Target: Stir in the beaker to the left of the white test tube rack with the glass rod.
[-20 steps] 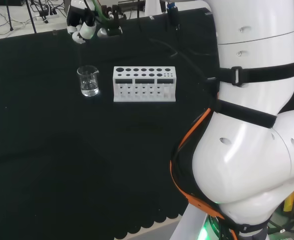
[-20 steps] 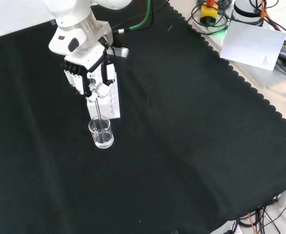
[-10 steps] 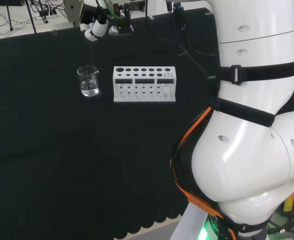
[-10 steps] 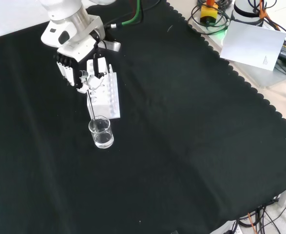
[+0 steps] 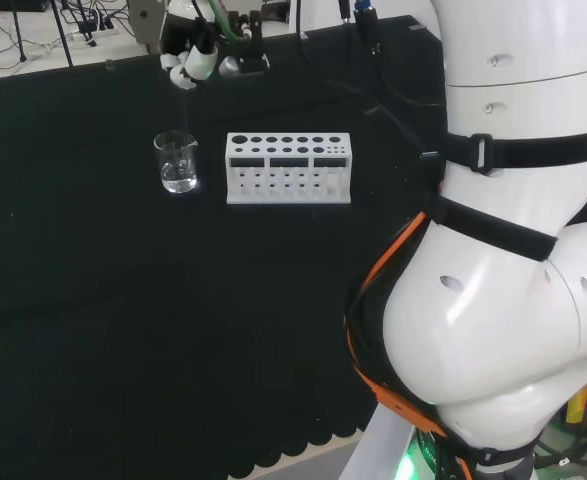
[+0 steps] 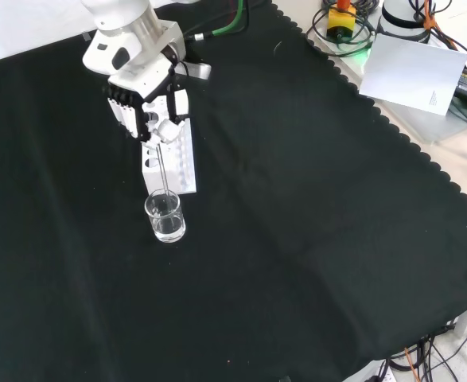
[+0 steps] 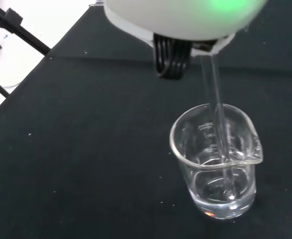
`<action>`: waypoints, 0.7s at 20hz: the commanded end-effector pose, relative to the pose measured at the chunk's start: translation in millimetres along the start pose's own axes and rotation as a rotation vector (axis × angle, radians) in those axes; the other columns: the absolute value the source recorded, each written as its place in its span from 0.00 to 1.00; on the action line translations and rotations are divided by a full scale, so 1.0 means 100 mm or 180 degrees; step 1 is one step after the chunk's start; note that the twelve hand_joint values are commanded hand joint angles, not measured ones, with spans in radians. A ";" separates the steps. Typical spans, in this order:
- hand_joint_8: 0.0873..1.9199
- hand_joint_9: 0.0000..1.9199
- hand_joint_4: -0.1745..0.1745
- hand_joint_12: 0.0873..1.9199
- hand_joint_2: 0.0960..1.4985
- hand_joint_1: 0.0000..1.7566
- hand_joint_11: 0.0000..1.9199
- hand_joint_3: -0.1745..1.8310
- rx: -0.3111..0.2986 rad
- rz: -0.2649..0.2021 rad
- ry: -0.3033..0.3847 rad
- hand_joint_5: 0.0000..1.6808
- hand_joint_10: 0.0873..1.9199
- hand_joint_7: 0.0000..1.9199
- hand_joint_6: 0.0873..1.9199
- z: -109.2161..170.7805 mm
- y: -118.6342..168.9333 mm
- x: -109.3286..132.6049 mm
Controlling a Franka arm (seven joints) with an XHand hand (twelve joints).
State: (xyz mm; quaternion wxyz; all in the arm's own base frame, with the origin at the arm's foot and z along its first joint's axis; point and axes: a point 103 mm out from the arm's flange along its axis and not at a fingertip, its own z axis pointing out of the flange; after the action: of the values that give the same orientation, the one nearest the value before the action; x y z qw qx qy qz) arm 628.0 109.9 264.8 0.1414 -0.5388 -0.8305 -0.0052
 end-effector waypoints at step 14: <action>0.50 0.83 0.00 0.54 0.36 0.75 0.72 0.51 -0.0026 0.0070 -0.0028 0.66 0.47 0.67 0.39 -0.11 0.11 -0.17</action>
State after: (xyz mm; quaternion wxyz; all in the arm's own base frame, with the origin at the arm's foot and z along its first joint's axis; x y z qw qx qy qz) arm 651.1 124.0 263.3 0.1385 -0.5351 -0.8334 -0.0032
